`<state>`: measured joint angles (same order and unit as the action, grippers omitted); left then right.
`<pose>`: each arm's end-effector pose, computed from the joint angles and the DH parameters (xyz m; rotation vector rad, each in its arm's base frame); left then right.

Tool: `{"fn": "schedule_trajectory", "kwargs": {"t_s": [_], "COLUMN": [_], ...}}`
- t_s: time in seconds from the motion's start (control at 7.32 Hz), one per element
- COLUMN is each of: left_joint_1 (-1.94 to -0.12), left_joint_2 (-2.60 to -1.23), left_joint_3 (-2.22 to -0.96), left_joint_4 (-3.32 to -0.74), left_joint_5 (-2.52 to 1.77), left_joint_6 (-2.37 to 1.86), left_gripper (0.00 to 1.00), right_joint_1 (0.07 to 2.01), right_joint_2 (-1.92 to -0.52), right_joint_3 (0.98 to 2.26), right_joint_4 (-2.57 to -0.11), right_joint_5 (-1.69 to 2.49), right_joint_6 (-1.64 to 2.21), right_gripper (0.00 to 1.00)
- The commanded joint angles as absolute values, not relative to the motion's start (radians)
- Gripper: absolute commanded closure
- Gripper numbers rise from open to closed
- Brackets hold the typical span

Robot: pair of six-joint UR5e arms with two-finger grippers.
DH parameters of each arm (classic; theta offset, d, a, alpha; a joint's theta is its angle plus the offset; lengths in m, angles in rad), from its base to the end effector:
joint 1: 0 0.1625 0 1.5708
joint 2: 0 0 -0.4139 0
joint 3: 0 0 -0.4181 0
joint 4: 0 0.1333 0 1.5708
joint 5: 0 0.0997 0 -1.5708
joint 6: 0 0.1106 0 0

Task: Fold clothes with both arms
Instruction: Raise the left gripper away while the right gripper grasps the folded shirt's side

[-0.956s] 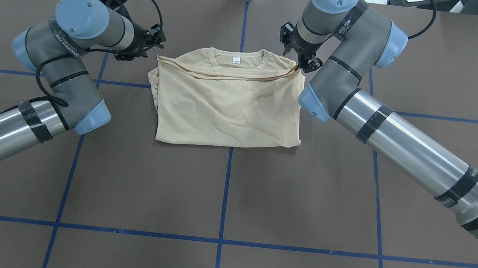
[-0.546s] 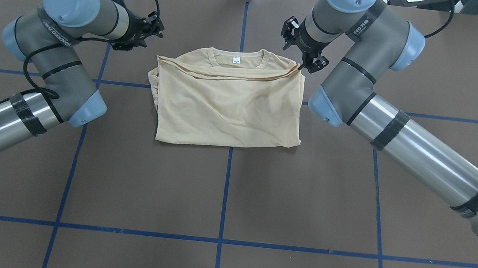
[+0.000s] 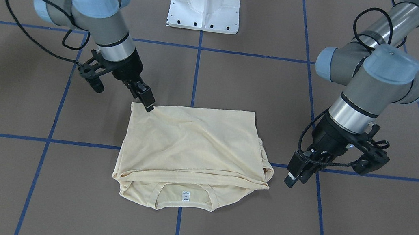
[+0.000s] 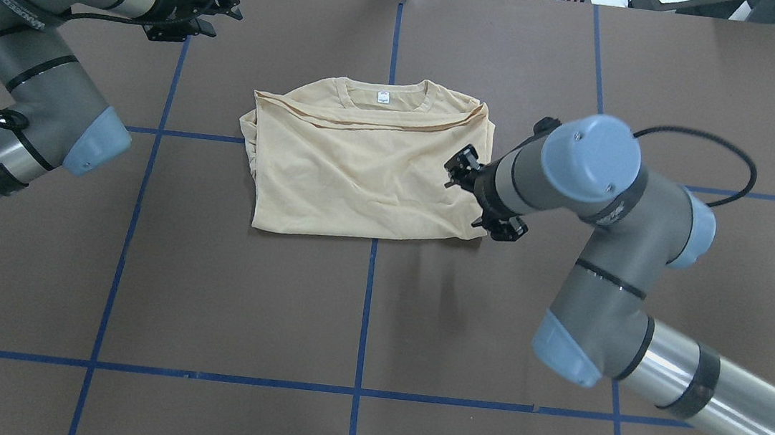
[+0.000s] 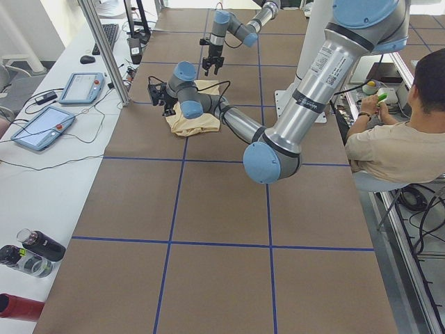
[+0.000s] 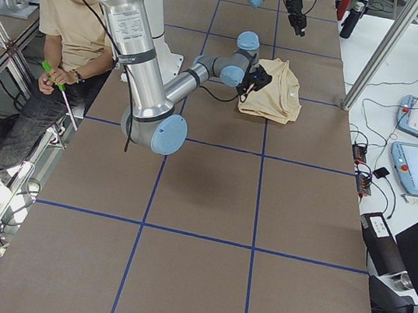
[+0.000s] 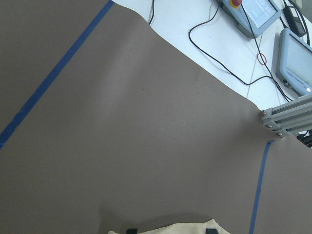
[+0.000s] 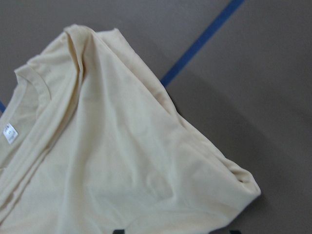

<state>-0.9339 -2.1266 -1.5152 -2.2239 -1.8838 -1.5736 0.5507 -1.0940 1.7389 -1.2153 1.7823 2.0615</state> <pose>0.3495 -0.6394 0.2651 0.2704 1.1679 -0.6445 -0.5124 -0.4438 0.2534 -0.1690 -1.0353 0.8425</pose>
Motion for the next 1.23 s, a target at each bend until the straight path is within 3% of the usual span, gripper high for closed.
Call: {"fn": "schedule_trajectory", "kwargs": {"t_s": [0.0, 0.82, 0.96, 1.09], "left_joint_1": [-0.956, -0.951, -0.950, -0.950], "left_joint_2": [-2.097, -2.083, -2.083, -2.085], "left_joint_3": [-1.536, -1.520, -1.511, -1.500], "left_joint_4": [-2.224, -2.227, -2.229, -2.230], "left_joint_5": [-1.885, -1.885, -1.885, -1.885], "left_joint_6": [-1.533, -1.531, -1.531, -1.520], "left_gripper": [0.44, 0.43, 0.43, 0.44], "right_joint_1": [0.442, 0.459, 0.457, 0.457], "right_joint_2": [-1.140, -1.178, -1.175, -1.175], "right_joint_3": [1.758, 1.740, 1.730, 1.723], "right_joint_4": [-1.221, -1.226, -1.226, -1.226], "right_joint_5": [1.614, 1.545, 1.536, 1.520], "right_joint_6": [2.102, 2.085, 2.083, 2.083], "right_gripper": [0.26, 0.29, 0.32, 0.45]}}
